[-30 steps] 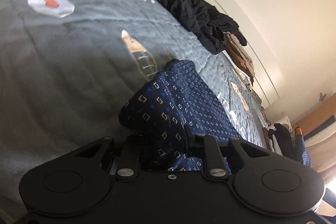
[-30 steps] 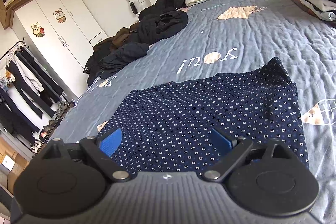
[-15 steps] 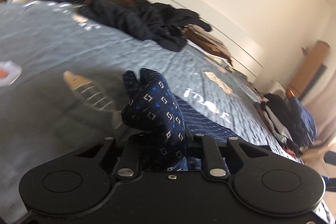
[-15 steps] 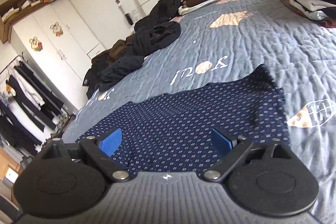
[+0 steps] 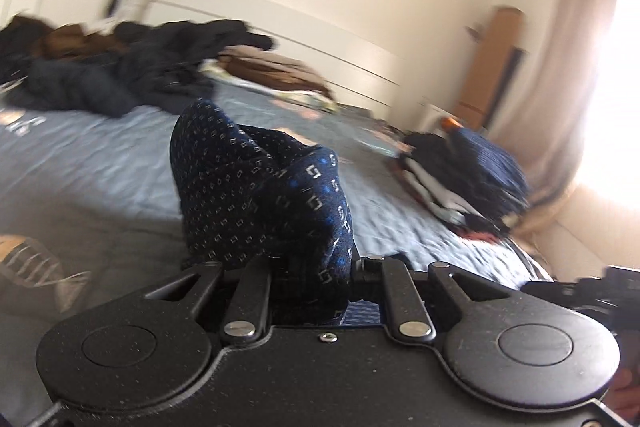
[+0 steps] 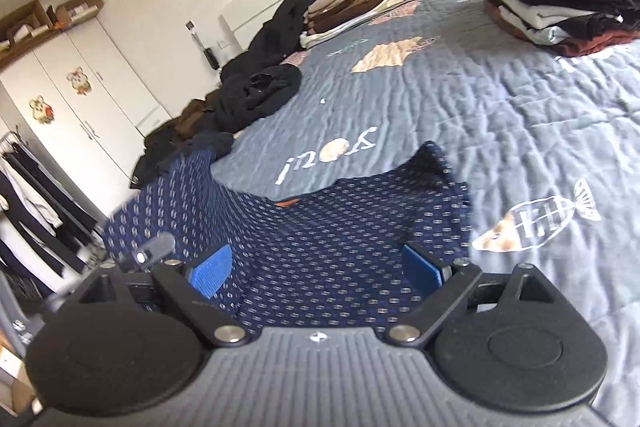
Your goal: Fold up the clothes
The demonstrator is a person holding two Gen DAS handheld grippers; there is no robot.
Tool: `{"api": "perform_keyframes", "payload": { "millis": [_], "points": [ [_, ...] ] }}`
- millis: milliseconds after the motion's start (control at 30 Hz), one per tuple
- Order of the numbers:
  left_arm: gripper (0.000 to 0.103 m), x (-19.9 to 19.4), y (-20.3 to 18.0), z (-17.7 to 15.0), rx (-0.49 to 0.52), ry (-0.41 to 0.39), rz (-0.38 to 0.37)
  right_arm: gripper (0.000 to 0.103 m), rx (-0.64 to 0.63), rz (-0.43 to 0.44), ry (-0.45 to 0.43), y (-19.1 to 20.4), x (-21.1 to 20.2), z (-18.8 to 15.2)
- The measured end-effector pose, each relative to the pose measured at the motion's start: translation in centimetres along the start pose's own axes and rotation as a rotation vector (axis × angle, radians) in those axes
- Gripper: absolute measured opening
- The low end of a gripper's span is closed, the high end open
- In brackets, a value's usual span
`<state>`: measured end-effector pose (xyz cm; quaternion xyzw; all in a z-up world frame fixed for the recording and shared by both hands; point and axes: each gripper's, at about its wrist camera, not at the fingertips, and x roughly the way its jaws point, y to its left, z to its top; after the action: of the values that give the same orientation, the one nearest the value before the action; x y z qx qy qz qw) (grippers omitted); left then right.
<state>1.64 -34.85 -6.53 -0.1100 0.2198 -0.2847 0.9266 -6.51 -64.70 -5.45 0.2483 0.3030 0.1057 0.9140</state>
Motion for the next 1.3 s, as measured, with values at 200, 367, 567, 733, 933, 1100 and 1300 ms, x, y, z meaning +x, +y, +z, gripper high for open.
{"api": "perform_keyframes", "payload": {
  "millis": [200, 367, 567, 733, 933, 1100, 1300],
  "points": [
    [0.012, 2.1, -3.4, -2.1, 0.129, 0.068, -0.076, 0.092, -0.044, -0.012, 0.022, -0.7, -1.3, 0.0],
    [0.012, 3.3, -4.7, -3.9, 0.201, 0.131, -0.096, 0.092, -0.067, -0.01, 0.04, -1.1, -2.3, -0.4],
    [0.012, 4.0, -6.6, -6.6, 0.281, 0.199, -0.095, 0.092, -0.089, -0.003, 0.062, -1.6, -3.6, -1.0],
    [0.012, 3.8, -7.7, -8.9, 0.361, 0.228, -0.067, 0.092, -0.108, 0.003, 0.079, -2.0, -4.6, -1.4],
    [0.012, 3.4, -9.6, -10.0, 0.409, 0.234, -0.076, 0.092, -0.084, 0.004, 0.084, -3.2, -5.5, -2.0],
    [0.012, 3.2, -10.2, -8.7, 0.344, 0.199, -0.09, 0.092, -0.034, -0.009, 0.063, -4.8, -6.3, -2.1],
    [0.012, 3.6, -10.7, -9.2, 0.377, 0.198, -0.086, 0.092, 0.02, -0.001, 0.059, -6.1, -6.7, -2.2]
  ]
}}
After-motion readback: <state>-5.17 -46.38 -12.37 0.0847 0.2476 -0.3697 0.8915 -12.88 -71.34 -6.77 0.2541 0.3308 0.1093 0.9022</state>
